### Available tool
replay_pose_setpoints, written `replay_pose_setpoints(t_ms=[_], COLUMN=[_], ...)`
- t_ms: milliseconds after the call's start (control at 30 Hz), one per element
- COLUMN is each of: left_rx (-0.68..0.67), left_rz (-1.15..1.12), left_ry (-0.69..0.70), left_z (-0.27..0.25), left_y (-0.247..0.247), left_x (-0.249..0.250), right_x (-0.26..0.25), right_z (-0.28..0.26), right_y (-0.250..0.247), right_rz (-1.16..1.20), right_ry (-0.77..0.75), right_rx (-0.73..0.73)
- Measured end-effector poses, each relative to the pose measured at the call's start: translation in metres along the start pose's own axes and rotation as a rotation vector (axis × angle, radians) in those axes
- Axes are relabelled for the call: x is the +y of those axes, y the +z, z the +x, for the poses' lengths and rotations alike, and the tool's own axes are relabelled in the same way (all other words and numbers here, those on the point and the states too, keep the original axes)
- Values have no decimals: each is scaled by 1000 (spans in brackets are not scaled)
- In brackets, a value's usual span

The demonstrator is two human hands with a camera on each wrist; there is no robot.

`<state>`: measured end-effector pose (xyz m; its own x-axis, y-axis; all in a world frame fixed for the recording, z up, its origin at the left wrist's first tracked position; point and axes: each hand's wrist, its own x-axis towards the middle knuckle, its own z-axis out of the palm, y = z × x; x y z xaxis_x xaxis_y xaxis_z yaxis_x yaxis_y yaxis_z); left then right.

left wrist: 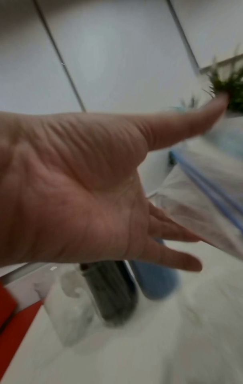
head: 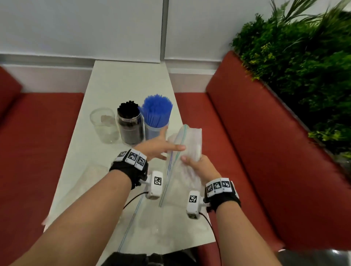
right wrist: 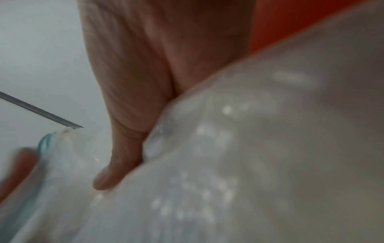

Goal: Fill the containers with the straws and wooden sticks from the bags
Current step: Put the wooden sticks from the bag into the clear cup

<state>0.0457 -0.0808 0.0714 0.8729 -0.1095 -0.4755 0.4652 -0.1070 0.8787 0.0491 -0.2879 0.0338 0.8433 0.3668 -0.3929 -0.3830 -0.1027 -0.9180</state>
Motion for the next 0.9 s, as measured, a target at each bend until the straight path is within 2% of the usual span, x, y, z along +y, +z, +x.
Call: replay_pose_setpoints(t_ms=[100,167,233,300,333,400,467,533,600,700,767,867,900], left_rx=[187,262,212,118,86,103,214,315,396,661,725,580,538], left_rz=[-67,-20,80,168,222,326,398,382,325,416,590,841,861], left_ry=[-59,-53,-27,-33,-32,-32,-35,-20,16,86,-21,-473,-564], left_z=[33,46,58,66,70,79,84,88,84,62,39,5,-3], left_y=[28,39,50,61,67,76,84,87,84,66,46,28,25], left_x=[-44,-66,-86,-101,-107,-122,-140,-155,-164,-172,-179,-188,-191], right_x=[41,71,90,100,104,115,135,163,186,190,176,143,130], right_z=[3,5,5,7,8,11,16,20,24,30,35,44,48], right_y=[-16,-29,-34,-29,-26,-15,-5,-2,-5,-7,-1,14,21], right_rz=[-138,-304,-450,-672,-871,-1230,-1379,-1442,-1534,-1551,-1528,-1601,-1648], right_ry=[94,167,201,141,80,-94,-180,-66,41,95,135,199,232], right_rx=[183,326,433,466,421,220,-33,-172,-214,-246,-255,-230,-232])
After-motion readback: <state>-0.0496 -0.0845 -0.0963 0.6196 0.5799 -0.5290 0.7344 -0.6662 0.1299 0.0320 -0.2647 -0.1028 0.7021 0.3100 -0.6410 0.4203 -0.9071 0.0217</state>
